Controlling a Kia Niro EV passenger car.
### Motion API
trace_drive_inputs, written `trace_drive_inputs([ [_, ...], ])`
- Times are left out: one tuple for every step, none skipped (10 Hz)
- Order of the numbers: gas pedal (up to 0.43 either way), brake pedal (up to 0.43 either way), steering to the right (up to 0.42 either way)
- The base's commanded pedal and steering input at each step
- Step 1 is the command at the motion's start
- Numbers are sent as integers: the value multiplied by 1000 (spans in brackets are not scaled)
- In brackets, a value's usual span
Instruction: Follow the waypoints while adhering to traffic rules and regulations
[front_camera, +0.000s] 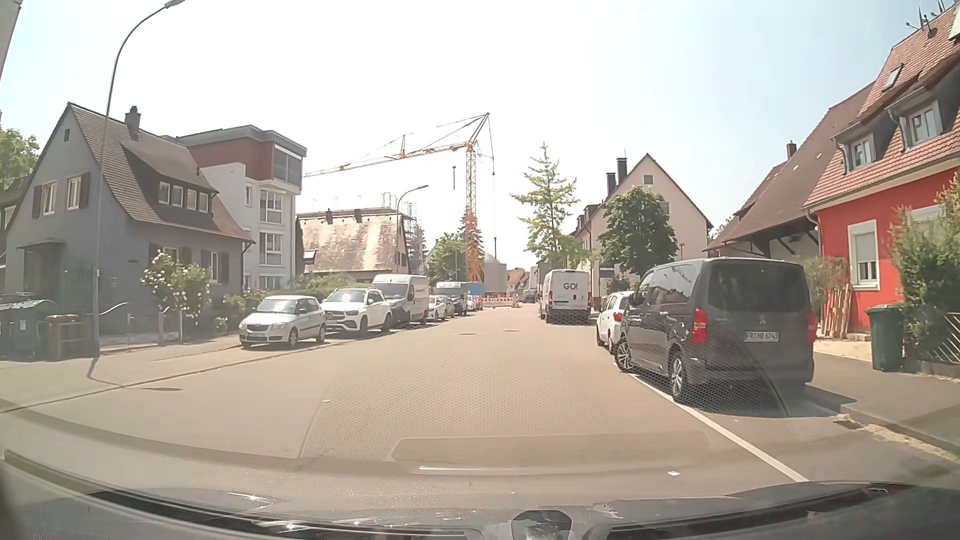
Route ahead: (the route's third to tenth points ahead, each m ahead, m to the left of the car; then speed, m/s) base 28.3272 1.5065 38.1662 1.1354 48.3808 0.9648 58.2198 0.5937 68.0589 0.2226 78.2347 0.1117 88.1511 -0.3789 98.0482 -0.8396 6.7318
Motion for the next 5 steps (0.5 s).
trace_drive_inputs([
  [130,0,10],
  [130,0,10],
  [118,0,8],
  [118,0,6],
  [110,0,6],
])
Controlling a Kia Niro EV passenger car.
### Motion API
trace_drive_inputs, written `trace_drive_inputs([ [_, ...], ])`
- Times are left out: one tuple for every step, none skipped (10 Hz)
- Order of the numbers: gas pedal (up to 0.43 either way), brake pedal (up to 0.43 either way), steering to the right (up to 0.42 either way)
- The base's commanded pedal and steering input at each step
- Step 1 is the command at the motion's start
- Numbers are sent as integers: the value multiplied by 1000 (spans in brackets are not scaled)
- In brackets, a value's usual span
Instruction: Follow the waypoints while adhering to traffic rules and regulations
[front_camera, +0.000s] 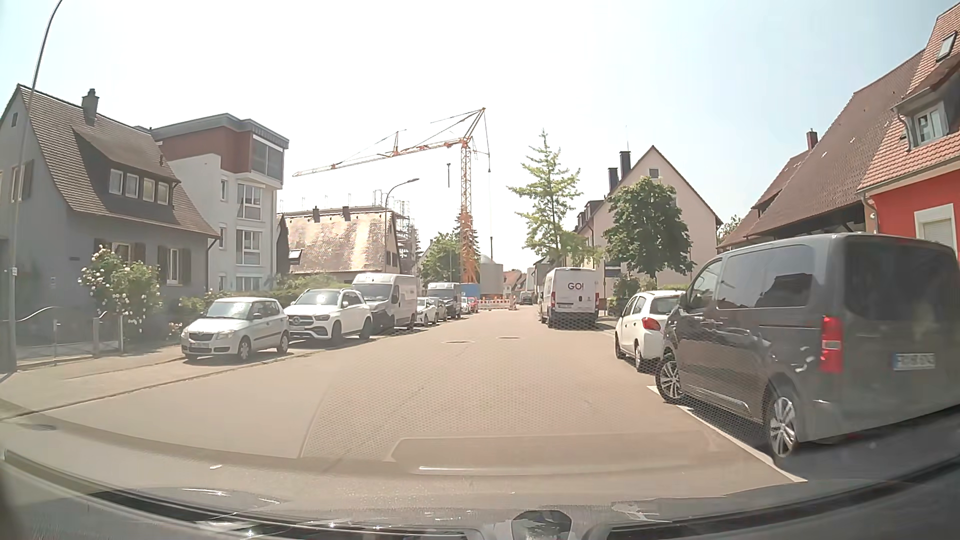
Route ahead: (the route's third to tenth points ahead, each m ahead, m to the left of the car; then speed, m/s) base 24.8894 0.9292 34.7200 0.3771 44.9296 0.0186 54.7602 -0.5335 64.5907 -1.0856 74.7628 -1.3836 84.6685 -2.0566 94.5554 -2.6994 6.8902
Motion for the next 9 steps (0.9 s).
trace_drive_inputs([
  [79,0,6],
  [67,0,6],
  [67,0,5],
  [67,0,5],
  [59,0,5],
  [59,0,5],
  [47,0,5],
  [39,0,5],
  [39,0,5],
])
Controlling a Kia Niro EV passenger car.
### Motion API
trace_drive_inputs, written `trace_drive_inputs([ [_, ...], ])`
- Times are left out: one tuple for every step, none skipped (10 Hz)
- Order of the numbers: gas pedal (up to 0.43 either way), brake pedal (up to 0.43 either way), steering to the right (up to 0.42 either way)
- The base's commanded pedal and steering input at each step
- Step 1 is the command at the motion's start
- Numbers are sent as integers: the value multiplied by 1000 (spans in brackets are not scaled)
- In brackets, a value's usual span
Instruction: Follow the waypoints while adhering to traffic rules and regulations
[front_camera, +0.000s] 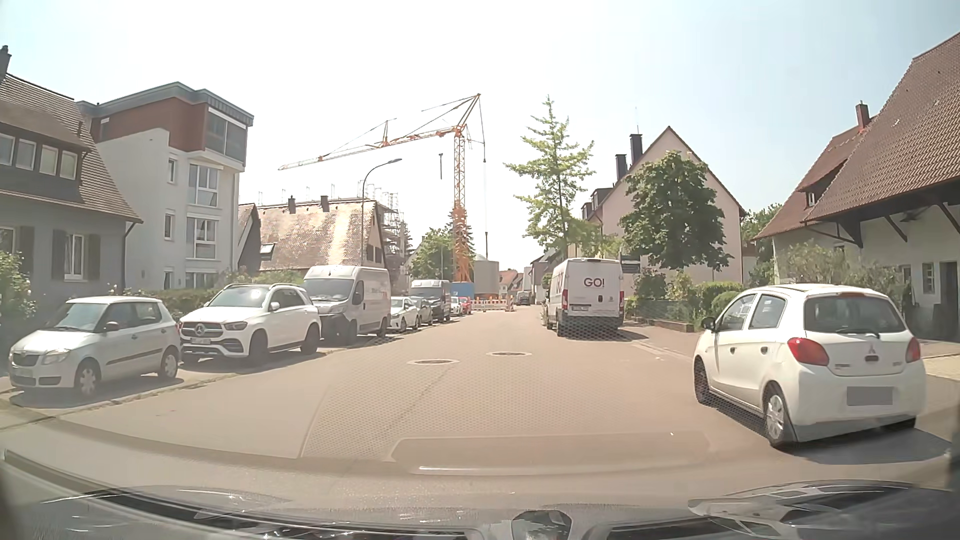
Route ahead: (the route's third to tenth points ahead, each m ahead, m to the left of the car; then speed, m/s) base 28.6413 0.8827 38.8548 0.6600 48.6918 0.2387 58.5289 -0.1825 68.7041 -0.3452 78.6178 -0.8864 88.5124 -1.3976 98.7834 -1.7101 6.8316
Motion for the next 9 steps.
trace_drive_inputs([
  [39,0,5],
  [28,0,4],
  [28,0,3],
  [20,0,4],
  [20,0,4],
  [20,0,4],
  [8,0,4],
  [0,0,4],
  [0,0,4],
])
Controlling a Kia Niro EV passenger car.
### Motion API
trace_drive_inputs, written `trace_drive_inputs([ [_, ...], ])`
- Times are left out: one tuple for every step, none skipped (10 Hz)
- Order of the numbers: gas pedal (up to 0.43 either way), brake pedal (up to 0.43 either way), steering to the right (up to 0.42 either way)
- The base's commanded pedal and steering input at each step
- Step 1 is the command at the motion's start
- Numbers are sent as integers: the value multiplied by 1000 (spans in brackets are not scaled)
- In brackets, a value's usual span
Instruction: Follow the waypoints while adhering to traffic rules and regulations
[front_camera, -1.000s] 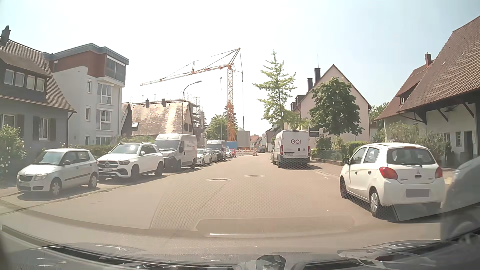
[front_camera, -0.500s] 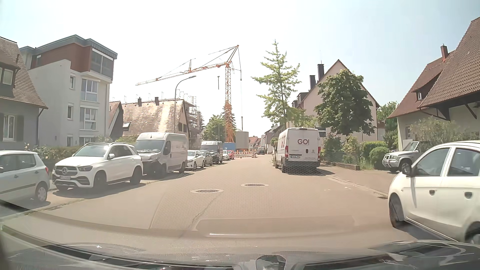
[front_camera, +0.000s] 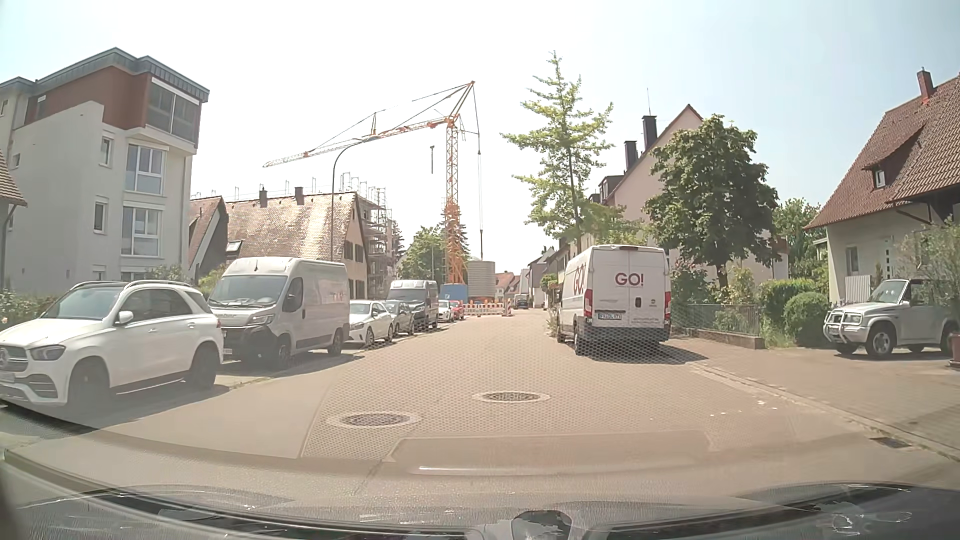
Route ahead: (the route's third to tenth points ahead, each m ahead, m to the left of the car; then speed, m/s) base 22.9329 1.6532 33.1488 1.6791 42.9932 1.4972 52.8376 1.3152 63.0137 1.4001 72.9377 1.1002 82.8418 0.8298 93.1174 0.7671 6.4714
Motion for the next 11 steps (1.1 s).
trace_drive_inputs([
  [0,0,4],
  [0,0,4],
  [0,0,4],
  [0,0,4],
  [0,0,4],
  [0,0,4],
  [0,0,4],
  [0,0,4],
  [0,0,5],
  [0,0,4],
  [0,0,4],
])
